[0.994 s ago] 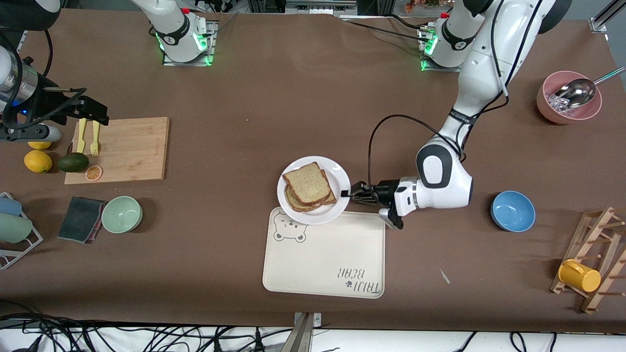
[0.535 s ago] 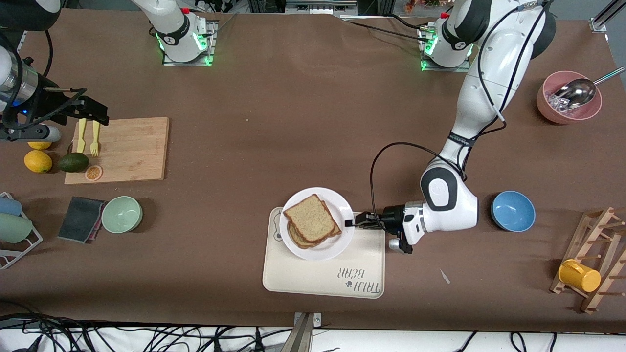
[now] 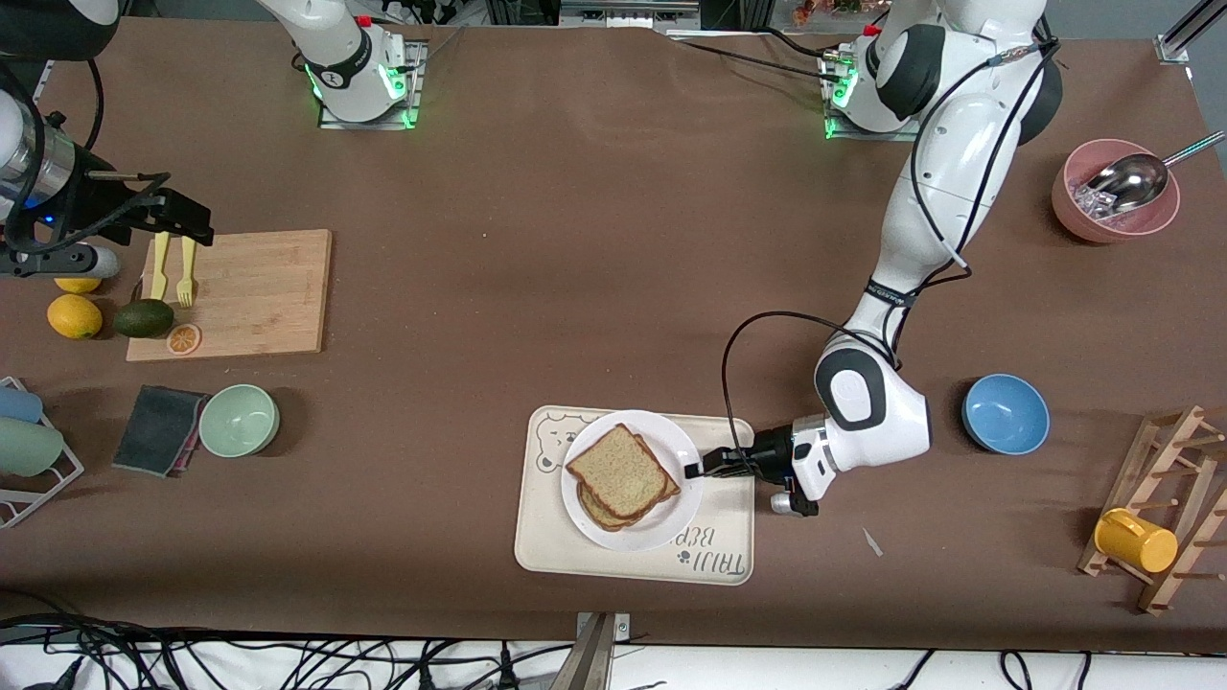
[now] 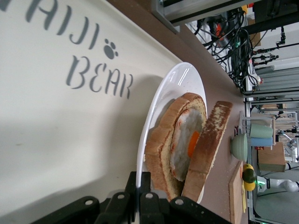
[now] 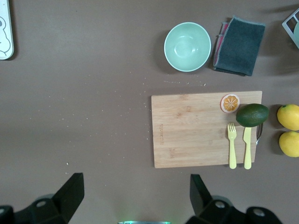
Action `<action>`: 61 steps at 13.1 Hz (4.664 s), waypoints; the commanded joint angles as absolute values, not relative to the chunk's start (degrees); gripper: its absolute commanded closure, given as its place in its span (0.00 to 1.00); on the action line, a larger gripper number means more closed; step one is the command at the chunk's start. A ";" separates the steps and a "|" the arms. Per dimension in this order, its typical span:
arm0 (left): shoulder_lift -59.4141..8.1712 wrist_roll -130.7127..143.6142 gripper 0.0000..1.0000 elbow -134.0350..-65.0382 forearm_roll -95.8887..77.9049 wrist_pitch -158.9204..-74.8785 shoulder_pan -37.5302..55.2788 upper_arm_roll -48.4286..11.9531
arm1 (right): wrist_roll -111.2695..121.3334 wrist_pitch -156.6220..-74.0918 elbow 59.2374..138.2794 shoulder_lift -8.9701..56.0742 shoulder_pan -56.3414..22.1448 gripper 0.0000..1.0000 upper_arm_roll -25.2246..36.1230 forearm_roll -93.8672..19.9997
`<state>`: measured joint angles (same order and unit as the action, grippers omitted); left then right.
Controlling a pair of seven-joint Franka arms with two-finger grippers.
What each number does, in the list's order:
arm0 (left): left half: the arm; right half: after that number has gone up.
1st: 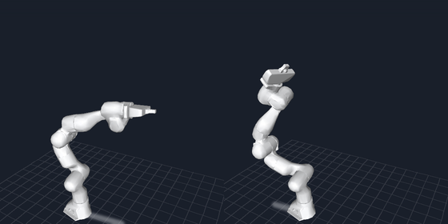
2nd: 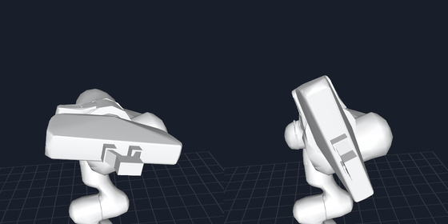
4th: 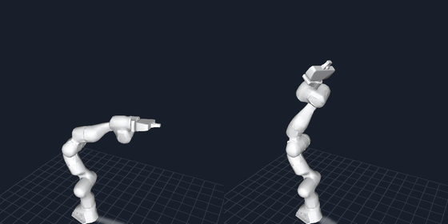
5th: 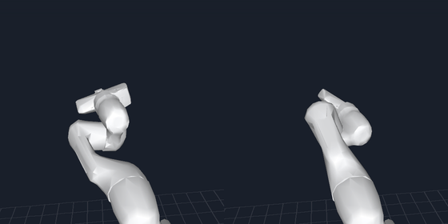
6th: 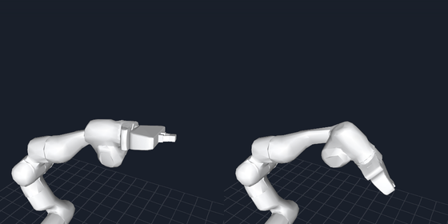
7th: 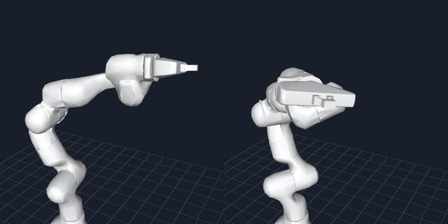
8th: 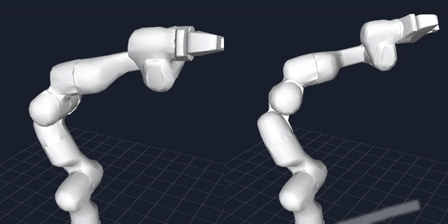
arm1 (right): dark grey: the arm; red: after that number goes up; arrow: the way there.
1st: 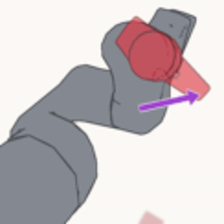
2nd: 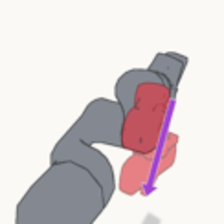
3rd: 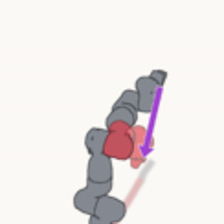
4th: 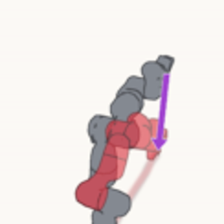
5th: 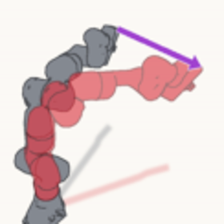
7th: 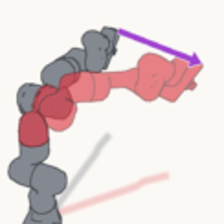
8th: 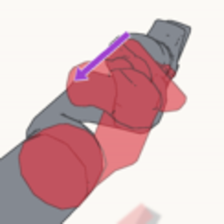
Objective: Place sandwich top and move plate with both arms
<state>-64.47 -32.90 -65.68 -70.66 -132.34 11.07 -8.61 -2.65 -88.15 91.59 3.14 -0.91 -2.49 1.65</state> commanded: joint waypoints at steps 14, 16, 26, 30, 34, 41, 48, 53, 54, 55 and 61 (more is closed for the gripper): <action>-57.84 -27.44 0.00 -65.30 -55.14 -123.06 8.62 -8.44 | -3.43 -88.24 92.81 2.02 -0.88 0.00 -2.64 1.85; -54.95 -23.58 0.00 -65.30 -46.02 -119.11 7.74 -8.44 | -3.34 -88.24 92.81 2.02 -0.88 0.00 -2.64 1.85; -34.92 -8.97 0.00 -65.30 -2.93 -91.43 6.06 -8.61 | -3.43 -88.24 92.81 2.02 -0.97 0.00 -2.55 1.85; -25.69 -3.00 0.00 -65.39 1.93 -82.90 5.98 -8.61 | -3.43 -88.24 92.72 2.02 -0.97 0.00 -2.55 1.85; -20.05 -2.37 0.00 -65.65 2.11 -75.59 5.28 -8.88 | -3.43 -88.24 92.72 2.02 -0.97 0.00 -2.55 1.85; -1.86 -2.98 0.00 -95.00 1.49 -95.80 4.05 -4.31 | -3.34 -88.24 92.72 2.11 -0.97 0.00 -2.55 1.93; 0.08 -2.90 0.00 -96.15 1.49 -95.98 3.87 -2.02 | -3.34 -88.24 92.72 2.02 -0.97 0.00 -2.55 1.93; -0.44 -3.25 0.00 -95.19 1.32 -95.54 3.25 -2.55 | -3.34 -88.24 92.72 2.02 -0.97 0.00 -2.55 1.93; -0.44 -3.08 0.00 -95.19 1.41 -95.45 3.25 -2.55 | -3.34 -88.24 92.72 2.02 -0.97 0.00 -2.55 1.93; -0.35 -3.08 0.00 -95.19 1.49 -95.19 3.25 -2.55 | -3.34 -88.24 92.72 2.02 -0.97 0.00 -2.55 1.93; -0.35 -3.25 0.00 -94.92 1.76 -94.57 3.16 -2.55 | -3.34 -88.33 92.81 2.11 -0.97 0.00 -2.55 1.93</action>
<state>-1.89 -2.65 -93.70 0.12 -94.56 3.44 -2.22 -2.67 -88.14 91.69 3.17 -0.90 -2.48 1.65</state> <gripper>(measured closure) 0.000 0.000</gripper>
